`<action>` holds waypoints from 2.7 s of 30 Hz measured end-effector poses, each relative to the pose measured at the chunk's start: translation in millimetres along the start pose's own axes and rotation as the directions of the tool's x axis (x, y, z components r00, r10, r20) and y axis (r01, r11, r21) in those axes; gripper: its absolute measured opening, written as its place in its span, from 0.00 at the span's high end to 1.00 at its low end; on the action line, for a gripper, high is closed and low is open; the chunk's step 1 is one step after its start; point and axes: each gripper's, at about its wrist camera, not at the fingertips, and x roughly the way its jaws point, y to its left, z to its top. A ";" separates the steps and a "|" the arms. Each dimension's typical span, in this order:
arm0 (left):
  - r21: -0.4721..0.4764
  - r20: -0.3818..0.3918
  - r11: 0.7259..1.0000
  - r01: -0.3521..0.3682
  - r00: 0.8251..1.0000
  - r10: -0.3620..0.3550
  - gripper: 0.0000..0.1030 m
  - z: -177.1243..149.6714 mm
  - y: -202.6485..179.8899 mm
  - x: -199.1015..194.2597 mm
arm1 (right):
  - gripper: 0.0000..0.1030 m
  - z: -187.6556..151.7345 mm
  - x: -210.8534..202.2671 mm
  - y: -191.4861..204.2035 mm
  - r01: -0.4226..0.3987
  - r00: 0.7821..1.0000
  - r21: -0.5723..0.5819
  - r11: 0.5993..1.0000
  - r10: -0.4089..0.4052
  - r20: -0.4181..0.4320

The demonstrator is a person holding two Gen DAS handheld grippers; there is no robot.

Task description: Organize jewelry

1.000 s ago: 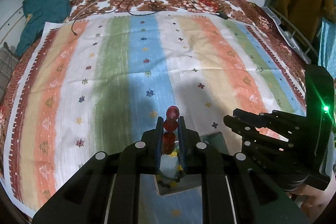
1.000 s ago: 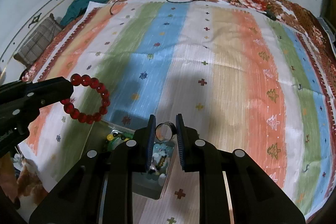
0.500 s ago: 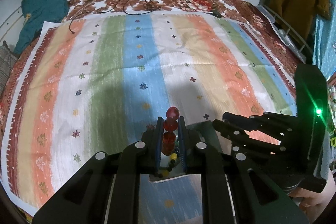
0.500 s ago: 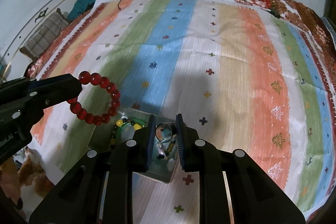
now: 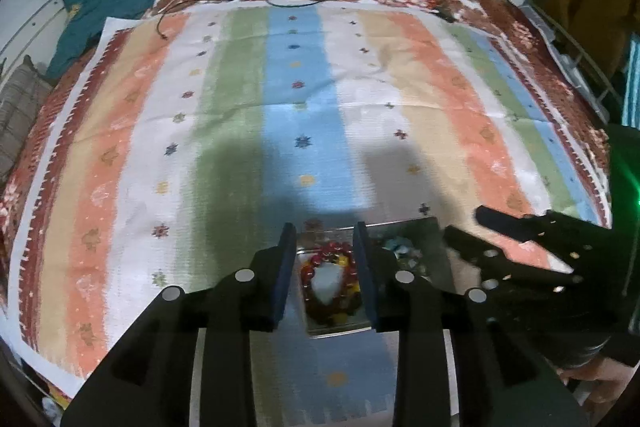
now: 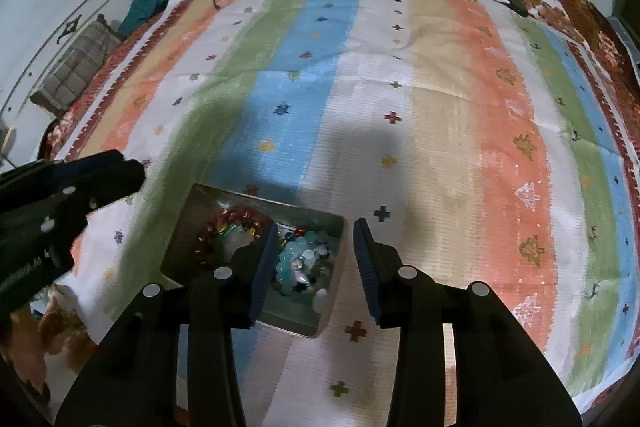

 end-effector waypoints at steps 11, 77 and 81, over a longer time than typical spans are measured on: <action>0.010 0.029 1.000 0.006 1.000 -0.006 0.52 -12.9 3.7 -16.0 | 0.50 -10.4 -20.6 -6.0 0.008 0.999 -0.010 1.000 -0.008 0.047; 0.075 0.266 0.996 -0.044 0.964 0.023 0.06 -94.7 -13.8 -86.9 | 0.09 -92.4 -111.6 -1.1 -0.042 0.954 -0.056 0.998 0.057 0.296; 0.075 0.268 0.997 -0.033 0.963 0.011 0.06 -97.5 -14.3 -87.7 | 0.09 -92.7 -112.3 1.6 -0.041 0.953 -0.070 0.997 0.060 0.299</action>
